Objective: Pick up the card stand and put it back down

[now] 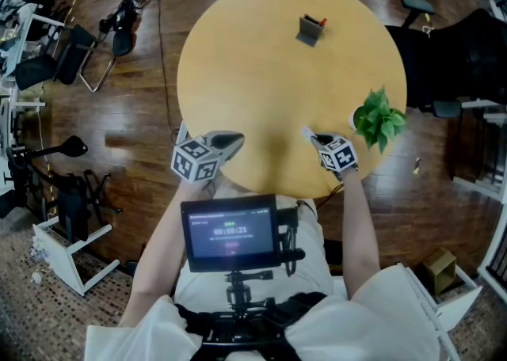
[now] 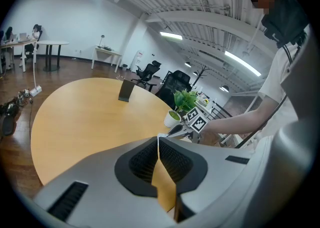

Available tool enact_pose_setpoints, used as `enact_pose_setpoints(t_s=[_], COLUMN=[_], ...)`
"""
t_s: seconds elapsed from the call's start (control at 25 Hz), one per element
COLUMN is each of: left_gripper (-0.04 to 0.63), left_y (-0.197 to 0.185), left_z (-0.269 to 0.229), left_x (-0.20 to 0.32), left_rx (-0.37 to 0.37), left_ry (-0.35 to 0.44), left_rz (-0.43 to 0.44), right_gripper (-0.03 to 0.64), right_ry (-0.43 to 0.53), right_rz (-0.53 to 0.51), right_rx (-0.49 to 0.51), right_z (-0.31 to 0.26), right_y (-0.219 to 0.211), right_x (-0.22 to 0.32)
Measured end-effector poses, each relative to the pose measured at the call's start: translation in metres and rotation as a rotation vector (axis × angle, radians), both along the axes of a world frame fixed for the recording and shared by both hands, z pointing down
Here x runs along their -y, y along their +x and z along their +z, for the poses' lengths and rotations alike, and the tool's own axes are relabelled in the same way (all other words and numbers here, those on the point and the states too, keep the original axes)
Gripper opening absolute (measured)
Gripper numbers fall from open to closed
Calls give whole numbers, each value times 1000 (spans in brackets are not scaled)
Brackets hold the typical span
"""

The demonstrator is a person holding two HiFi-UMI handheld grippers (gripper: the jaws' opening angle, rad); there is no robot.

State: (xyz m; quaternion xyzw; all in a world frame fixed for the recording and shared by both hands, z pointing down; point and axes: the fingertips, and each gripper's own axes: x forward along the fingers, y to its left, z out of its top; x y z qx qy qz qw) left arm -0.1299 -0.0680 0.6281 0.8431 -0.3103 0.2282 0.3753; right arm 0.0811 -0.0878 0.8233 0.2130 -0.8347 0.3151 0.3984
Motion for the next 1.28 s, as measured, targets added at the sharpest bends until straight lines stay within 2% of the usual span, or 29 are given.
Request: enact_pose_setpoints(t_s=[0.56, 0.8, 1.08, 1.28], left_gripper=[9, 9, 9, 9], left_y=[-1, 3, 5, 6], left_z=[0, 2, 1, 0], left_x=[-5, -5, -7, -7], left_rx=[3, -1, -4, -4], left_ry=[-3, -1, 1, 4], left_rz=[-7, -8, -6, -5], right_gripper=[35, 52, 147, 181], right_ry=[18, 61, 84, 103], right_rz=[0, 30, 39, 81], right_rx=[-18, -44, -79, -64], right_z=[6, 9, 10, 5], right_y=[1, 6, 8, 9], right_x=[1, 6, 6, 10])
